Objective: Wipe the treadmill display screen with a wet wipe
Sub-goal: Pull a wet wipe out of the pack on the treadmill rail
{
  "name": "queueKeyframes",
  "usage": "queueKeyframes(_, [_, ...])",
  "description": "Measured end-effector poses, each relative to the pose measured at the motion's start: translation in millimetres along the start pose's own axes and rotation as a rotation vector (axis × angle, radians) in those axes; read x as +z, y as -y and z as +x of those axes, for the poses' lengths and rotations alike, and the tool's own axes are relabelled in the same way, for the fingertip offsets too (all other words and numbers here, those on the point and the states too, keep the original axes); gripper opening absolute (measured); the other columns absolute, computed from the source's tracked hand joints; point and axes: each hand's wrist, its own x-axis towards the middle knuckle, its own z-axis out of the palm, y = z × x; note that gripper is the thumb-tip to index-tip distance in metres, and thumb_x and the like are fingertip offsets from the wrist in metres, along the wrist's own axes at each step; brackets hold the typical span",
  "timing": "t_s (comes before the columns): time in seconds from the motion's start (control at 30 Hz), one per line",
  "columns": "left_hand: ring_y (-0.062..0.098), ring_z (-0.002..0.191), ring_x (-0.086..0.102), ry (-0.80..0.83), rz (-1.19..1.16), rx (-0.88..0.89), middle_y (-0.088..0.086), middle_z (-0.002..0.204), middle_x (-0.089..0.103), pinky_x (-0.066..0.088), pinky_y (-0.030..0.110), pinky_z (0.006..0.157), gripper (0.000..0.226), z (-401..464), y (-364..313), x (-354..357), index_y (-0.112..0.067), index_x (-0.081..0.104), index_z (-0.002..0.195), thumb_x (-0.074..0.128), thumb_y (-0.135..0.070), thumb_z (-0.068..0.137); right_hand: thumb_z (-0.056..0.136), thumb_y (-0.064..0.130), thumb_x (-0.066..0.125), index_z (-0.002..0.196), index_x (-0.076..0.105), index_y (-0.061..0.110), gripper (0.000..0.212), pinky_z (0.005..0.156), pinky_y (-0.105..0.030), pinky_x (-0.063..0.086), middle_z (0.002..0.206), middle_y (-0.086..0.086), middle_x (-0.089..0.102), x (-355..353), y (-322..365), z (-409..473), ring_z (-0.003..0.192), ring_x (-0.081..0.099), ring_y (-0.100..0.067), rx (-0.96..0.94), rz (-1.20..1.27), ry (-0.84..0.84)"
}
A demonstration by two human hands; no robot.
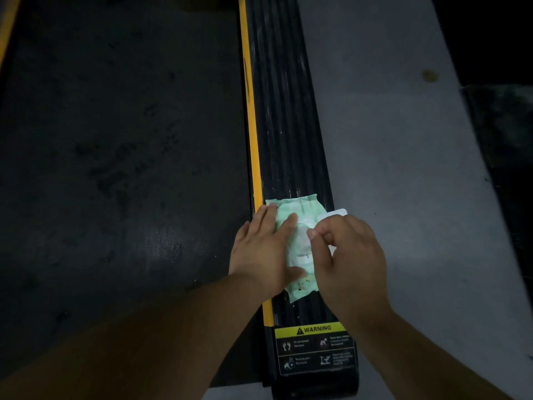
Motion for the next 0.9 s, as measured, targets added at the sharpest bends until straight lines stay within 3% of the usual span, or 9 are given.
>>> queueKeyframes(0.33, [0.017, 0.155, -0.013, 0.033, -0.022, -0.047, 0.000, 0.170, -0.008, 0.008, 0.045, 0.126, 0.106, 3.3, -3.6, -2.6, -0.041, 0.005, 0.157, 0.070, -0.066, 0.077, 0.095, 0.013, 0.065, 0.080, 0.060, 0.017, 0.016, 0.069, -0.022, 0.033, 0.075, 0.005, 0.057, -15.4, 3.9, -6.4, 0.073, 0.051, -0.017, -0.070, 0.016, -0.178])
queueKeyframes(0.53, [0.019, 0.155, -0.015, 0.062, -0.012, -0.054, 0.001, 0.170, -0.009, 0.005, 0.045, 0.124, 0.106, 3.5, -5.8, -4.5, -0.039, 0.005, 0.157, 0.070, -0.065, 0.078, 0.097, 0.017, 0.061, 0.085, 0.060, 0.018, 0.013, 0.074, -0.006, 0.033, 0.081, 0.012, 0.049, -38.6, 27.2, 11.6, 0.078, 0.041, -0.006, -0.071, 0.123, -0.325])
queueKeyframes(0.67, [0.018, 0.155, -0.016, 0.110, -0.023, -0.066, 0.001, 0.170, -0.009, 0.003, 0.044, 0.124, 0.102, 3.1, -7.7, -13.1, -0.039, 0.007, 0.158, 0.065, -0.070, 0.080, 0.100, 0.023, 0.059, 0.087, 0.057, 0.024, 0.013, 0.070, -0.014, 0.034, 0.082, 0.015, 0.049, -57.0, 37.6, 29.0, 0.079, 0.051, -0.016, -0.031, 0.209, -0.368])
queueKeyframes(0.8, [0.022, 0.154, 0.007, 0.004, -0.132, -0.090, 0.003, 0.163, 0.024, 0.019, 0.047, 0.123, 0.069, 9.7, -12.1, -21.2, -0.035, 0.039, 0.148, 0.047, -0.072, 0.090, 0.102, 0.029, 0.054, 0.092, 0.051, 0.030, 0.010, 0.072, -0.037, 0.048, 0.089, 0.019, 0.054, -63.5, 41.0, 30.9, 0.083, 0.059, -0.020, 0.015, 0.269, -0.389])
queueKeyframes(0.9, [0.025, 0.144, 0.028, -0.107, -0.138, -0.112, 0.002, 0.141, 0.045, 0.032, 0.046, 0.114, 0.048, 18.9, -12.6, -20.9, -0.030, 0.054, 0.131, 0.053, -0.059, 0.094, 0.102, 0.031, 0.052, 0.094, 0.050, 0.031, 0.008, 0.072, -0.036, 0.049, 0.090, 0.018, 0.058, -63.8, 39.4, 28.0, 0.081, 0.059, -0.015, 0.057, 0.314, -0.398])
